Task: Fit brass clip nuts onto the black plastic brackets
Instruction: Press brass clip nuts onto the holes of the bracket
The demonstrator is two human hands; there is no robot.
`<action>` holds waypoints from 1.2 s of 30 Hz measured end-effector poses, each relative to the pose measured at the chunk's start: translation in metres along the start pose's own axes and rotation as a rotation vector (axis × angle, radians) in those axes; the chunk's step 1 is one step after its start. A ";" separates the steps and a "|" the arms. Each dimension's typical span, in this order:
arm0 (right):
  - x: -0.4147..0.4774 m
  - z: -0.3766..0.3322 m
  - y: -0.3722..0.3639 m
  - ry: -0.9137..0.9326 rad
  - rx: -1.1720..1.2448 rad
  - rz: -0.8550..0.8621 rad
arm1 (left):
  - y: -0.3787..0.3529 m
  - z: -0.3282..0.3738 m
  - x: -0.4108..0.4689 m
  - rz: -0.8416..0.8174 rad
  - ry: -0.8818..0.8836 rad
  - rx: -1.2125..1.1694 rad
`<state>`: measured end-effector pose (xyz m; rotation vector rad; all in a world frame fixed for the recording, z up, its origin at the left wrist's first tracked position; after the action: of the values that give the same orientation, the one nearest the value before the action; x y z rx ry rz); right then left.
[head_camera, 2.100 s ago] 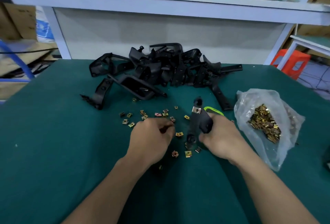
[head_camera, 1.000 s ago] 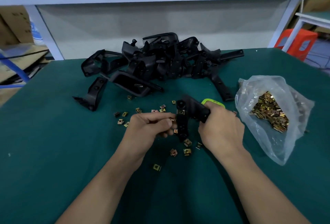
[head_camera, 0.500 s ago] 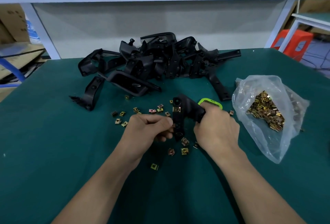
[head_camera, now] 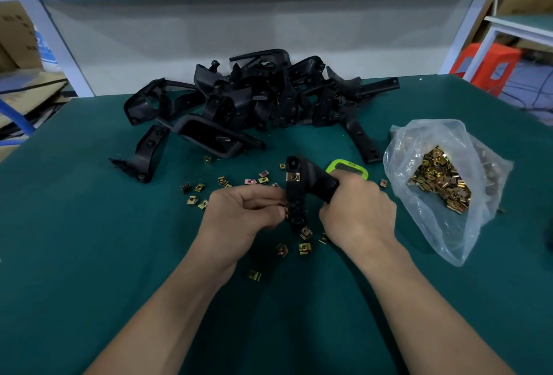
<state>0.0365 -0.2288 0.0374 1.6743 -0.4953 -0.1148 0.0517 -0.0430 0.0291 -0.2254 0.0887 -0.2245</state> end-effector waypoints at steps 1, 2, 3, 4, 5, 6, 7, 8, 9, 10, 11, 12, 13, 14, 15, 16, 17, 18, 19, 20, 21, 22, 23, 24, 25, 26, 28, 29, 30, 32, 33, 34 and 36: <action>0.000 0.000 0.001 0.001 -0.005 0.004 | 0.002 0.001 0.001 0.027 0.006 -0.023; 0.000 0.000 0.001 0.003 -0.013 0.007 | 0.004 0.001 0.001 0.045 0.019 -0.045; 0.000 0.000 0.001 0.006 -0.021 0.007 | 0.005 0.001 0.002 0.049 0.034 -0.057; 0.000 -0.001 0.001 0.010 -0.029 0.003 | 0.005 0.001 0.002 0.044 0.048 -0.056; -0.001 -0.002 0.001 0.014 -0.037 -0.001 | 0.005 0.001 0.002 0.034 0.058 -0.048; -0.002 -0.003 0.001 0.017 -0.042 -0.001 | 0.005 0.001 0.001 0.025 0.064 -0.038; -0.003 -0.004 0.001 0.017 -0.048 0.002 | 0.004 0.001 0.001 0.018 0.068 -0.028; -0.003 -0.004 0.001 0.016 -0.051 0.010 | 0.003 0.001 0.000 0.014 0.071 -0.022; -0.004 -0.004 0.001 0.012 -0.049 0.020 | 0.002 0.002 -0.001 0.010 0.074 -0.022; -0.005 -0.004 0.002 0.009 -0.043 0.032 | 0.001 0.002 -0.002 0.007 0.075 -0.025; -0.005 -0.004 0.002 0.008 -0.039 0.042 | 0.000 0.001 -0.003 0.004 0.074 -0.025; -0.006 -0.004 0.001 0.010 -0.045 0.049 | -0.003 0.001 -0.004 0.005 0.069 -0.018; -0.007 -0.004 0.001 0.011 -0.059 0.056 | -0.006 0.000 -0.005 0.017 0.061 -0.007; -0.007 -0.005 0.000 0.007 -0.072 0.063 | -0.009 -0.002 -0.006 0.042 0.050 -0.001; -0.007 -0.005 -0.001 -0.001 -0.071 0.065 | -0.011 -0.003 -0.008 0.078 0.038 -0.001; -0.006 -0.006 -0.003 -0.008 -0.061 0.062 | -0.013 -0.005 -0.008 0.116 0.025 -0.003; -0.006 -0.007 -0.005 -0.012 -0.050 0.058 | -0.013 -0.006 -0.009 0.150 0.011 0.005; -0.005 -0.007 -0.007 -0.015 -0.044 0.056 | -0.014 -0.006 -0.010 0.177 -0.004 0.025; -0.005 -0.008 -0.007 -0.014 -0.034 0.055 | -0.014 -0.007 -0.010 0.202 -0.022 0.048; -0.005 -0.008 -0.008 -0.009 -0.024 0.052 | -0.015 -0.007 -0.009 0.227 -0.044 0.068; -0.004 -0.008 -0.008 -0.001 -0.008 0.047 | -0.015 -0.007 -0.009 0.247 -0.072 0.083; -0.003 -0.007 -0.008 0.002 0.013 0.038 | -0.017 -0.007 -0.010 0.252 -0.096 0.095; -0.002 -0.007 -0.008 0.005 0.038 0.027 | -0.020 -0.007 -0.011 0.233 -0.118 0.122; -0.001 -0.006 -0.008 0.010 0.057 0.017 | -0.024 -0.008 -0.013 0.193 -0.146 0.180; -0.001 -0.005 -0.008 0.016 0.070 0.012 | -0.029 -0.008 -0.015 0.155 -0.177 0.266; 0.000 -0.004 -0.008 0.021 0.079 0.010 | -0.031 -0.009 -0.016 0.142 -0.205 0.352; -0.001 -0.003 -0.006 0.029 0.107 0.018 | -0.031 -0.012 -0.017 0.165 -0.240 0.446; -0.002 -0.004 -0.006 0.038 0.121 0.023 | -0.028 -0.014 -0.016 0.178 -0.245 0.465; -0.004 -0.004 -0.006 0.051 0.133 0.028 | -0.026 -0.014 -0.014 0.189 -0.244 0.474; -0.005 -0.006 -0.004 0.100 0.149 0.048 | -0.020 -0.016 -0.010 0.225 -0.232 0.512; -0.005 -0.006 -0.004 0.132 0.150 0.053 | -0.017 -0.017 -0.007 0.254 -0.226 0.550; -0.005 -0.006 -0.002 0.163 0.149 0.040 | -0.014 -0.018 -0.006 0.280 -0.216 0.590; -0.005 -0.001 0.001 0.192 0.155 -0.028 | -0.012 -0.019 -0.005 0.290 -0.202 0.600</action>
<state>0.0323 -0.2257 0.0377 1.8232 -0.3433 0.0654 0.0424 -0.0576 0.0135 0.3616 -0.1470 0.0667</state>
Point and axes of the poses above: each hand's wrist, its own x-axis towards the middle knuckle, its own y-axis out of the back of the hand, z = x × y, the point moved 3 cm from there along x, towards the middle knuckle, and after that the axes turned 12 degrees about -x, right-handed, at the moved point
